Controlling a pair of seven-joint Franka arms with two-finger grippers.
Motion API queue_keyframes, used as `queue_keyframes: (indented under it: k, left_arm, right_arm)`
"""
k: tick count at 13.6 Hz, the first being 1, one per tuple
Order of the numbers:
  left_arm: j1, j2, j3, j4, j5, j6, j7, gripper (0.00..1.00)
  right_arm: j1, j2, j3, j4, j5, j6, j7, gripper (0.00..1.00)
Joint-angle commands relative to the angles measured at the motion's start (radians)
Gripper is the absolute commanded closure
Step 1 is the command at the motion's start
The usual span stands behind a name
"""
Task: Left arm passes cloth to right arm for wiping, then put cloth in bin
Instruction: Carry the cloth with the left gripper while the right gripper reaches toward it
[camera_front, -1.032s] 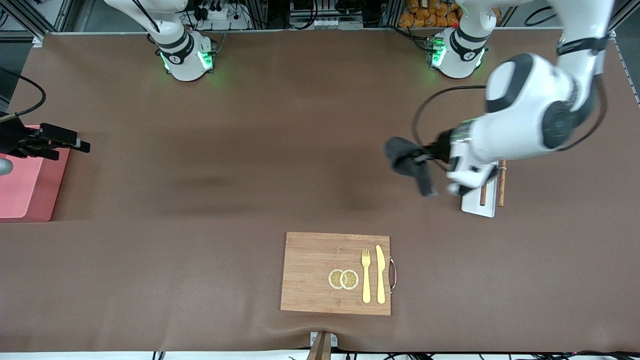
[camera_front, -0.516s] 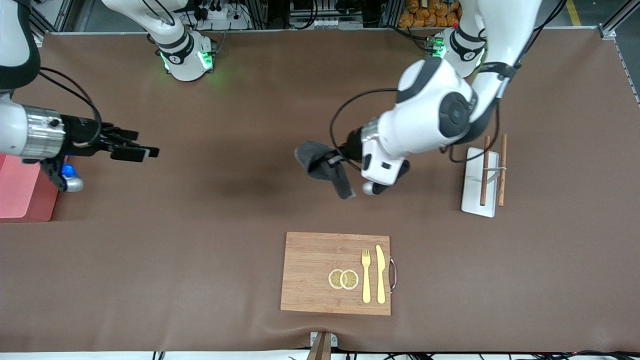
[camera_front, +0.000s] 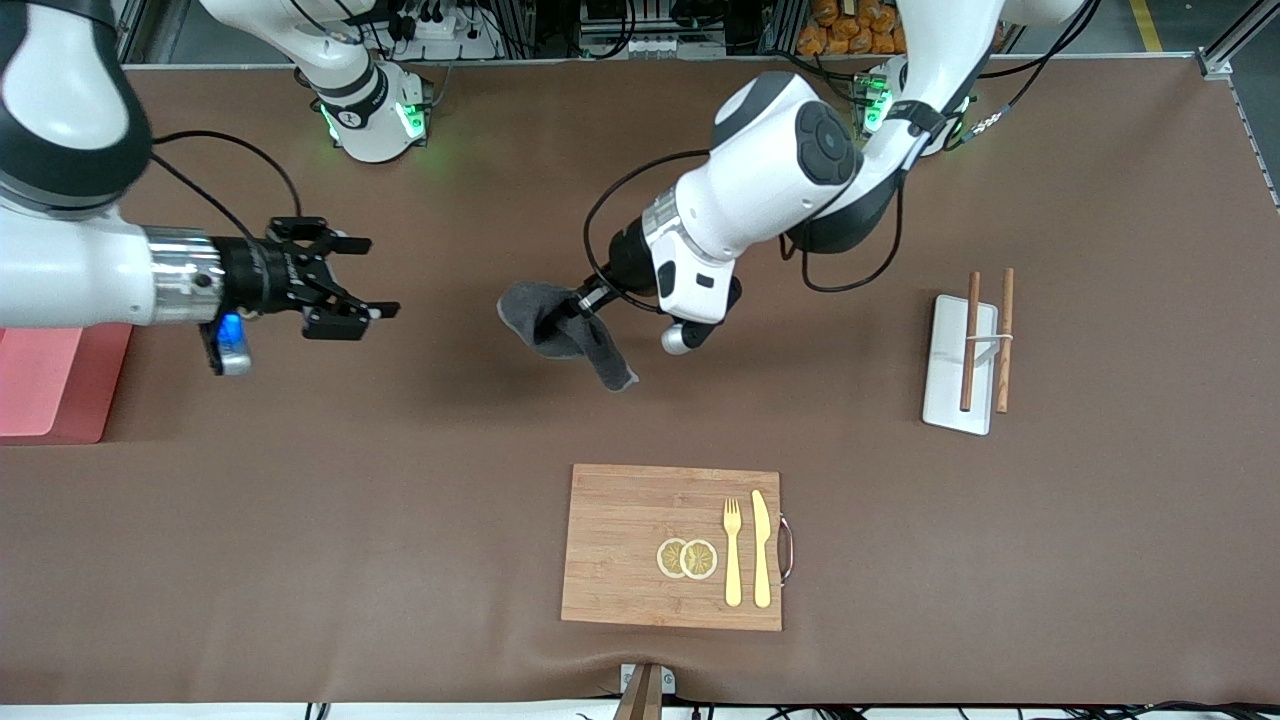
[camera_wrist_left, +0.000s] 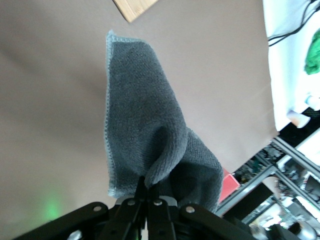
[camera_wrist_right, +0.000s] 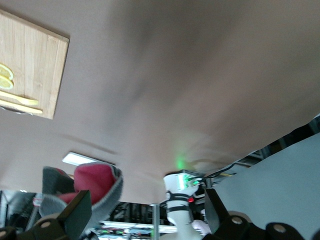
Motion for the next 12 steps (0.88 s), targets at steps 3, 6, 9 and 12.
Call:
queue_keyframes:
  k: [3, 6, 9, 12]
  left_arm:
    - [-0.068, 0.014, 0.014, 0.018, 0.063, 0.103, -0.138, 1.0]
    - [-0.069, 0.018, 0.014, 0.018, 0.098, 0.103, -0.184, 1.0]
    - [-0.069, 0.017, 0.014, 0.018, 0.098, 0.103, -0.186, 1.0]
    - [-0.069, 0.017, 0.014, 0.018, 0.097, 0.105, -0.186, 1.0]
  right_arm:
    - [0.112, 0.031, -0.008, 0.0, 0.033, 0.121, 0.159, 0.0]
    - [0.117, 0.031, -0.008, 0.009, 0.094, 0.127, 0.192, 0.0]
    - [0.156, 0.031, -0.008, 0.001, 0.094, 0.181, 0.198, 0.21]
    - [0.209, 0.041, -0.008, 0.001, 0.094, 0.251, 0.225, 0.48]
